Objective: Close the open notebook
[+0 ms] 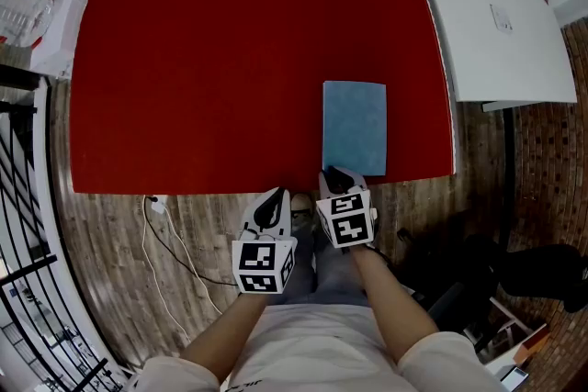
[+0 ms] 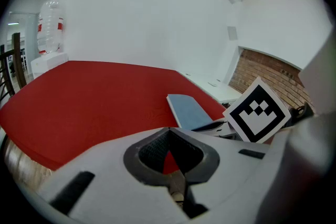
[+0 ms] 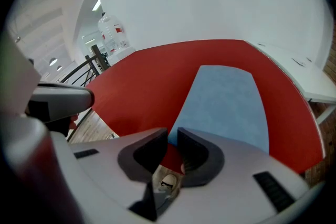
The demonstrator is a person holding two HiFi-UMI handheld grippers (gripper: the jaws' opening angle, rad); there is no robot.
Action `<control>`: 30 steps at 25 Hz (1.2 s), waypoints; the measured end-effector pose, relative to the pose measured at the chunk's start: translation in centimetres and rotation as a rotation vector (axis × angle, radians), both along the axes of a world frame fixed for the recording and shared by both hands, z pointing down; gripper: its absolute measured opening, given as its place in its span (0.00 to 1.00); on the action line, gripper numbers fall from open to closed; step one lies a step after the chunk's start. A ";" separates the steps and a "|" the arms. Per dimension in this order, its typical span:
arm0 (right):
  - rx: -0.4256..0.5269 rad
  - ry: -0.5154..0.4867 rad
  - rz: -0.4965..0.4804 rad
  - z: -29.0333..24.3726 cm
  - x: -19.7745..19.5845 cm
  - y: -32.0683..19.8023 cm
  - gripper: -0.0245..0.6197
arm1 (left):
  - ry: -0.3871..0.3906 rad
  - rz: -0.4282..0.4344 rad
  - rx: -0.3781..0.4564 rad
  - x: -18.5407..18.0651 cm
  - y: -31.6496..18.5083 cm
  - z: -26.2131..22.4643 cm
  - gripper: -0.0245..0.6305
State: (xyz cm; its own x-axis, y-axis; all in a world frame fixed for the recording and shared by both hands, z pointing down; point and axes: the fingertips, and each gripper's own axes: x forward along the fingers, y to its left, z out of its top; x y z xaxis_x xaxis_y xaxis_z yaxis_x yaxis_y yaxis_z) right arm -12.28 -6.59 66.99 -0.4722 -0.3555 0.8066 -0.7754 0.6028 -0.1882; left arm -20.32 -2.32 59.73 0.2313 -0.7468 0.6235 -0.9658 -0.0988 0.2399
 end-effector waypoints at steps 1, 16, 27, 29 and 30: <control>-0.002 0.000 0.000 0.1 0.0 0.0 0.10 | 0.002 -0.001 -0.001 0.0 0.1 0.0 0.05; 0.053 -0.021 -0.008 -1.4 0.1 0.3 0.13 | -0.006 0.007 0.008 0.3 0.7 -0.5 0.05; 0.136 -0.051 0.061 -9.4 3.4 1.7 0.12 | -0.036 0.059 0.059 1.1 0.3 -4.9 0.05; 0.156 -0.057 0.088 -11.1 4.6 1.9 0.07 | -0.015 0.060 0.061 1.4 0.4 -5.9 0.05; 0.165 -0.061 0.098 -11.9 5.2 2.0 0.06 | 0.003 0.057 0.058 1.7 0.6 -6.4 0.05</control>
